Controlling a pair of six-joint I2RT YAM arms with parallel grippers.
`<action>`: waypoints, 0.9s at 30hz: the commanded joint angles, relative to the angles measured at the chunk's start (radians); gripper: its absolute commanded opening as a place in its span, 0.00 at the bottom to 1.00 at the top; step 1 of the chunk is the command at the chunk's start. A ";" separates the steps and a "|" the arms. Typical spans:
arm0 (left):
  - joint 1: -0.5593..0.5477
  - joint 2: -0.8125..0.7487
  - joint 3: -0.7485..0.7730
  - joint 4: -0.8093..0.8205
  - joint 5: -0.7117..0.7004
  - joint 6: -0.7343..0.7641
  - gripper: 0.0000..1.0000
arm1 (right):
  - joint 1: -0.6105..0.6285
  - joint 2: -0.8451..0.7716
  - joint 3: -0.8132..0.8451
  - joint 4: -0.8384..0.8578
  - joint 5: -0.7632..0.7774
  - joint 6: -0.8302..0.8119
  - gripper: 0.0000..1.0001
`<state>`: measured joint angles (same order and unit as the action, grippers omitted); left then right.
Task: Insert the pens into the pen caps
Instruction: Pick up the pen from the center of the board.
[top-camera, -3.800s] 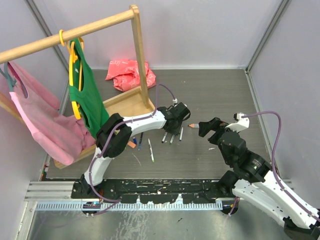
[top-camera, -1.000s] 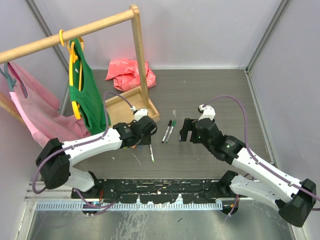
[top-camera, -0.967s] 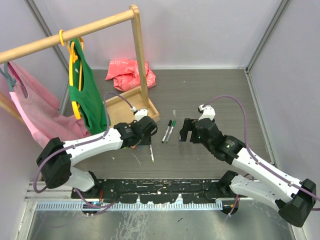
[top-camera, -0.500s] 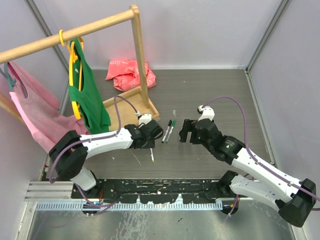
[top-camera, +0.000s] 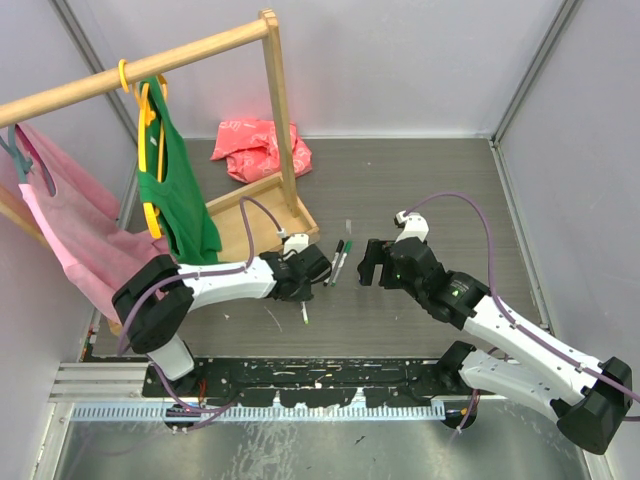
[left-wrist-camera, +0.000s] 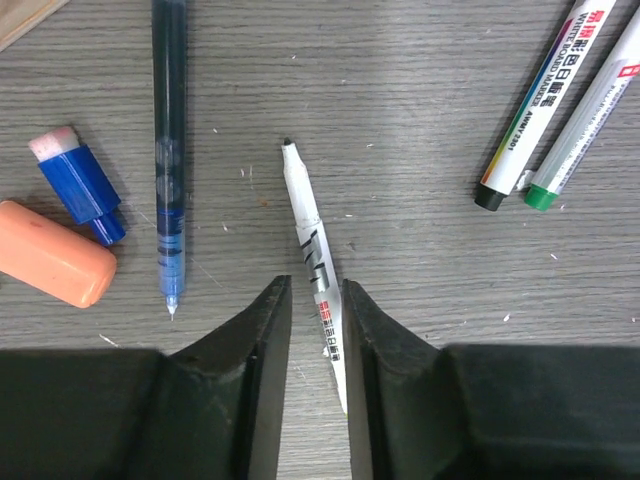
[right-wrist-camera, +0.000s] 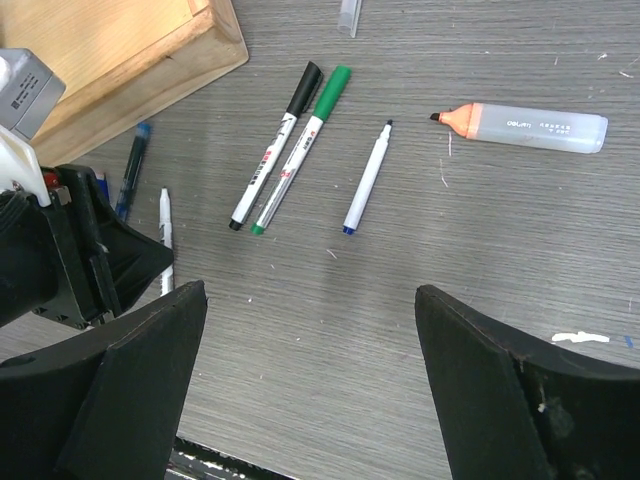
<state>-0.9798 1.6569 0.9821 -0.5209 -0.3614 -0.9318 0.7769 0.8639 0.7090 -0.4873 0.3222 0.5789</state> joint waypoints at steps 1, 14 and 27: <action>-0.002 0.000 -0.012 0.055 0.004 -0.015 0.26 | -0.002 -0.006 0.011 0.023 -0.019 0.012 0.90; -0.003 0.036 -0.025 0.067 0.021 -0.021 0.23 | -0.002 -0.011 0.000 0.023 -0.023 0.020 0.90; -0.003 -0.087 -0.025 0.088 0.015 0.077 0.00 | -0.002 -0.063 0.012 0.041 0.009 0.019 0.90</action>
<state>-0.9798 1.6669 0.9619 -0.4770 -0.3428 -0.9222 0.7769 0.8562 0.7067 -0.4877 0.3023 0.5896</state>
